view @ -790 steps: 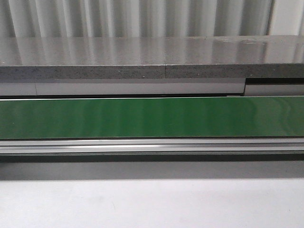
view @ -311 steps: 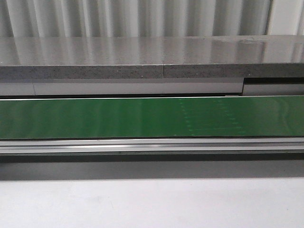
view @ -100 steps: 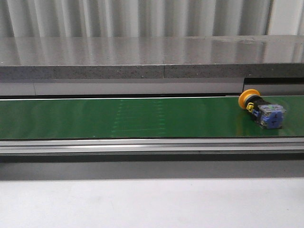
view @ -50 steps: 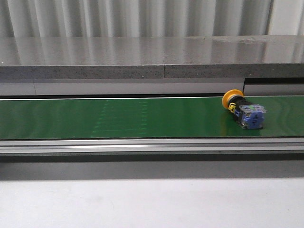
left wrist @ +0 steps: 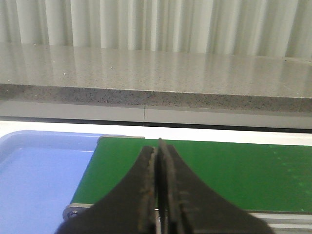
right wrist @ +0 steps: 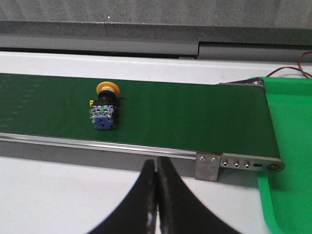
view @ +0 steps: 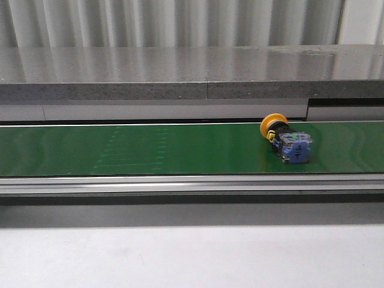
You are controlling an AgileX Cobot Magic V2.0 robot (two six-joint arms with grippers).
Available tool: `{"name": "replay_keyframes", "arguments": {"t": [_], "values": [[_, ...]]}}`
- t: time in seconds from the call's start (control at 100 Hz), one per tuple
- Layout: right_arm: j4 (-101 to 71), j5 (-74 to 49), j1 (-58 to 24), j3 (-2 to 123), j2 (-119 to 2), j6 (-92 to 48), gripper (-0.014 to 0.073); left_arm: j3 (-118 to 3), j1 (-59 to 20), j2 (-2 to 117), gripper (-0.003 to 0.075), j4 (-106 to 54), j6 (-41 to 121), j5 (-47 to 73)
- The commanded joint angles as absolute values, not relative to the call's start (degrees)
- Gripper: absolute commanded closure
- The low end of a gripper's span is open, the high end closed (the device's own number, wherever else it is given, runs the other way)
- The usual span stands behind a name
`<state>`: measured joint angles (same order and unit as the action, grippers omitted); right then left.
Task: Move button from right to left
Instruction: 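Open the right gripper and withdraw it as the belt carries the button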
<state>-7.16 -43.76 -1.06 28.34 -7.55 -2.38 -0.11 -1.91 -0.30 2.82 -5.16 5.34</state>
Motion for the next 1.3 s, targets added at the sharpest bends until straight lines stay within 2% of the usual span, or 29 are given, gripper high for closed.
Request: {"name": "replay_keyframes", "arguments": {"t": [0.0,0.16,0.35,0.56,0.68,0.89,1.14,1.22,1.29], "values": [[-7.72,-39.67,-1.06,28.42,-4.95,-3.06,0.0660,1.09,-1.74,-2.22,0.0740,2.38,-5.17,0.52],[-7.72,-39.74,-1.06,28.29,-3.48,-3.06,0.0660,-2.34,-1.74,-1.97,0.0740,2.48,-5.17,2.37],[-7.72,-39.56,-1.06,27.85,-3.49,-3.06,0.0660,-12.67,-1.74,1.38,0.0740,3.98,-5.17,14.16],[-7.72,-39.56,-1.06,27.85,-3.49,-3.06,0.0660,-24.23,-1.74,10.85,0.0740,4.28,-3.05,25.81],[-7.72,-39.56,-1.06,27.85,-3.49,-3.06,0.0660,-27.03,-1.74,15.24,0.0740,4.12,-3.54,25.83],[-7.72,-39.56,-1.06,27.85,-3.49,-3.06,0.0660,-28.10,-1.71,19.98,0.0740,0.97,-3.89,19.03],[-7.72,-39.56,-1.01,27.85,-3.49,-3.06,0.0660,-37.02,-1.71,31.04,0.0736,0.97,-3.66,26.59],[-7.72,-39.56,-1.01,27.85,-3.49,-3.06,0.0660,-39.60,-1.71,35.08,0.0687,0.97,-3.24,28.47],[-7.72,-39.56,-1.01,27.85,-3.49,-3.06,0.0660,-41.65,-1.71,38.65,0.0580,0.97,-3.24,28.96]]}}
